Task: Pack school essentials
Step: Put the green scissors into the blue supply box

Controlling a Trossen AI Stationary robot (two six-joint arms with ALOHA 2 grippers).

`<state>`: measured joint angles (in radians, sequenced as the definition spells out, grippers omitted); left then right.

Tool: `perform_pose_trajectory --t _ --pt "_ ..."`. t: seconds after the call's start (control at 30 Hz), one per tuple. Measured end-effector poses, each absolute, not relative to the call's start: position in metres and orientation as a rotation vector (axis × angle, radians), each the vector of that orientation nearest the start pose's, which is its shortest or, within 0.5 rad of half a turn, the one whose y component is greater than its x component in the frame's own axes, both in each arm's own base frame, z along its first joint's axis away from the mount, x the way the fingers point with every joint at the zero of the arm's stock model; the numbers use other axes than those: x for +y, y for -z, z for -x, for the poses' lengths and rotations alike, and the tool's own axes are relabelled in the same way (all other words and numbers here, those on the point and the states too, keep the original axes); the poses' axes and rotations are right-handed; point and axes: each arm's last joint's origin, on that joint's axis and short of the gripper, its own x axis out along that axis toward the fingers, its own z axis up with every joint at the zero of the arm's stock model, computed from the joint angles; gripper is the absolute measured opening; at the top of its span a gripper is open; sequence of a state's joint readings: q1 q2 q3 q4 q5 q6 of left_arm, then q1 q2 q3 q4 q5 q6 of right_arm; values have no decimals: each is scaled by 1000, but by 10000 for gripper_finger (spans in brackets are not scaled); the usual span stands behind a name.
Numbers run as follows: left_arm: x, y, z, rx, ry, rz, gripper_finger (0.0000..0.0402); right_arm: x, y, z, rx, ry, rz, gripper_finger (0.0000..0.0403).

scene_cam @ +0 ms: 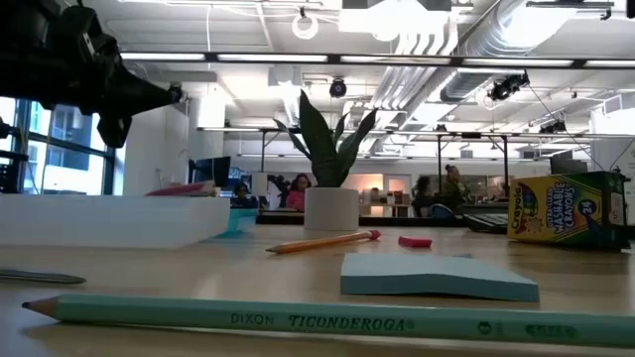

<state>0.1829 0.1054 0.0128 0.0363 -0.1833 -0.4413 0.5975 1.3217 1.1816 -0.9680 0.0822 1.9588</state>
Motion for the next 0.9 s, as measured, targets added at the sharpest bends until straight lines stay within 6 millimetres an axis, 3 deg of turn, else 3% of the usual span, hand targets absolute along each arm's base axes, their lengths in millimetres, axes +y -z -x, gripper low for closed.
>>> perform_pose_trajectory --t 0.63,0.9 --pt "25 -157 -104 40 -387 436 1 167 -264 -216 1166 784 -1264 133" --pt "25 -157 -104 38 -388 446 1 170 -261 -217 1177 781 -1263 133"
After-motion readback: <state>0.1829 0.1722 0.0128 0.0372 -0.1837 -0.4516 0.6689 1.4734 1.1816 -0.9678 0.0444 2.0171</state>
